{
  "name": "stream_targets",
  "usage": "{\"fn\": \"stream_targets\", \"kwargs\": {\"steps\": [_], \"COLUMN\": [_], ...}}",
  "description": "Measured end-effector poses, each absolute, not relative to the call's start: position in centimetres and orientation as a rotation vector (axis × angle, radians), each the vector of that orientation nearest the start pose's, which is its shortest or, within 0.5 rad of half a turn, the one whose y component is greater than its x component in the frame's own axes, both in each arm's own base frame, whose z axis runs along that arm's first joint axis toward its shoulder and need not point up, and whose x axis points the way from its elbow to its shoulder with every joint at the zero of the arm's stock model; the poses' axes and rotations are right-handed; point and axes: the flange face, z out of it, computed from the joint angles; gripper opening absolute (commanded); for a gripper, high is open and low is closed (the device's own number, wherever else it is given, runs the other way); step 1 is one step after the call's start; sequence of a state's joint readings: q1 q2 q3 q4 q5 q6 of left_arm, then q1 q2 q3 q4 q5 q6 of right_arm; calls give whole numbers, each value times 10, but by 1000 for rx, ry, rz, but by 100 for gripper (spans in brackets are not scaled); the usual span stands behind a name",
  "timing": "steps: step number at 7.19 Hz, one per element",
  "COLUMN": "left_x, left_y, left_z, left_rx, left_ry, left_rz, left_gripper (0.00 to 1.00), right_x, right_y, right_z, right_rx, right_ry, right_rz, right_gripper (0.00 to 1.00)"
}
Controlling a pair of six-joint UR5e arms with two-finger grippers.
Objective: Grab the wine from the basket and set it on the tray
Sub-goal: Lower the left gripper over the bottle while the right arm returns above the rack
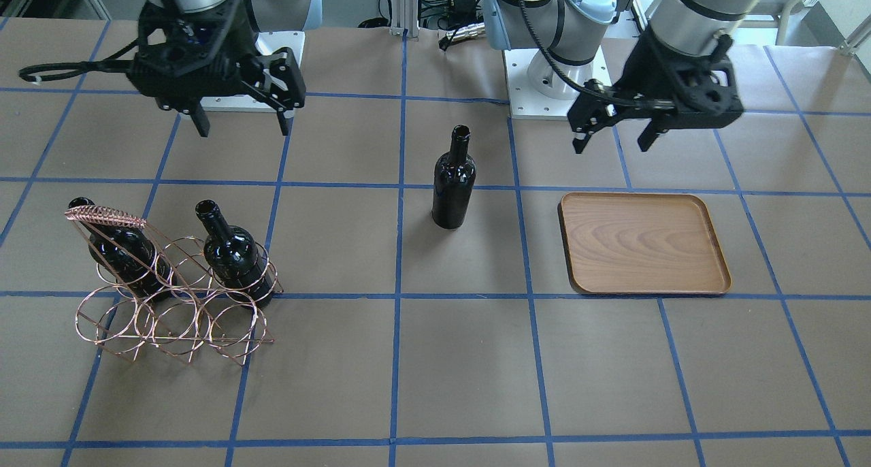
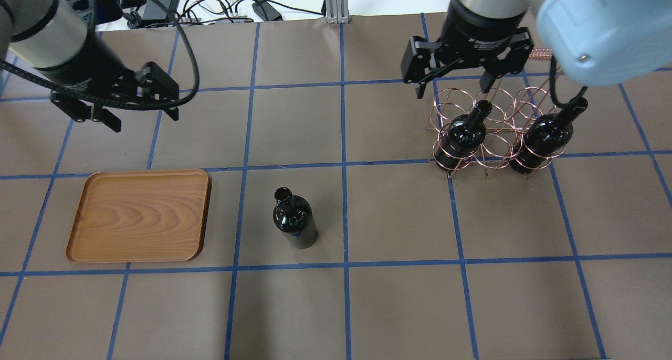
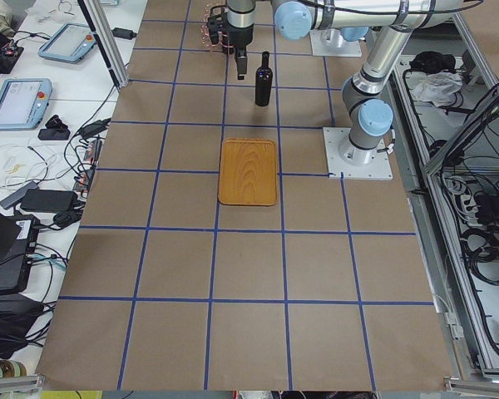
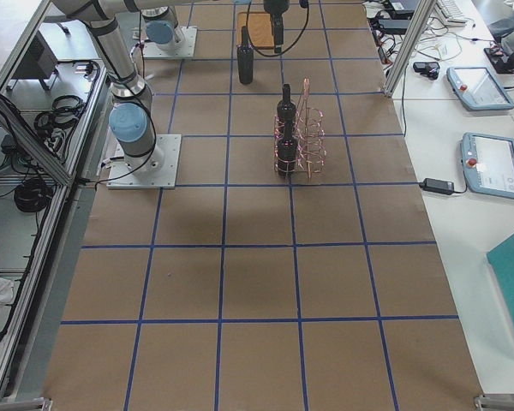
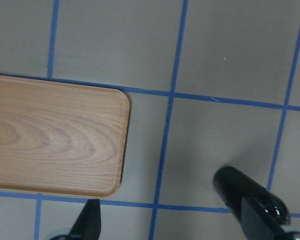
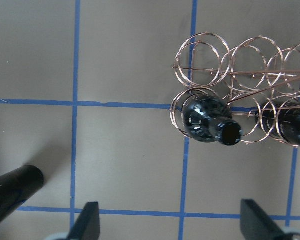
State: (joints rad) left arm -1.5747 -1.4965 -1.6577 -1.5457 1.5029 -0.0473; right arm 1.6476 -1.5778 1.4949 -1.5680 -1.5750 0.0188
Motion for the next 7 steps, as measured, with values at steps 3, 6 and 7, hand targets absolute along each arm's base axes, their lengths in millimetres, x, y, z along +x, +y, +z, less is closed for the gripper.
{"fn": "stream_targets", "kwargs": {"steps": [3, 6, 7], "left_x": [-223, -256, -259], "left_y": [-423, -396, -396], "left_z": [460, 424, 415], "left_rx": [174, 261, 269], "left_ry": [3196, 3172, 3169], "left_rz": [86, 201, 221], "left_gripper": [100, 100, 100], "right_x": [158, 156, 156], "right_y": [-487, -488, -489], "right_z": [529, 529, 528], "right_rx": [-100, -103, -97], "right_ry": [3143, 3142, 3137], "right_rz": [-129, -132, -128], "right_gripper": [100, 100, 100]}}
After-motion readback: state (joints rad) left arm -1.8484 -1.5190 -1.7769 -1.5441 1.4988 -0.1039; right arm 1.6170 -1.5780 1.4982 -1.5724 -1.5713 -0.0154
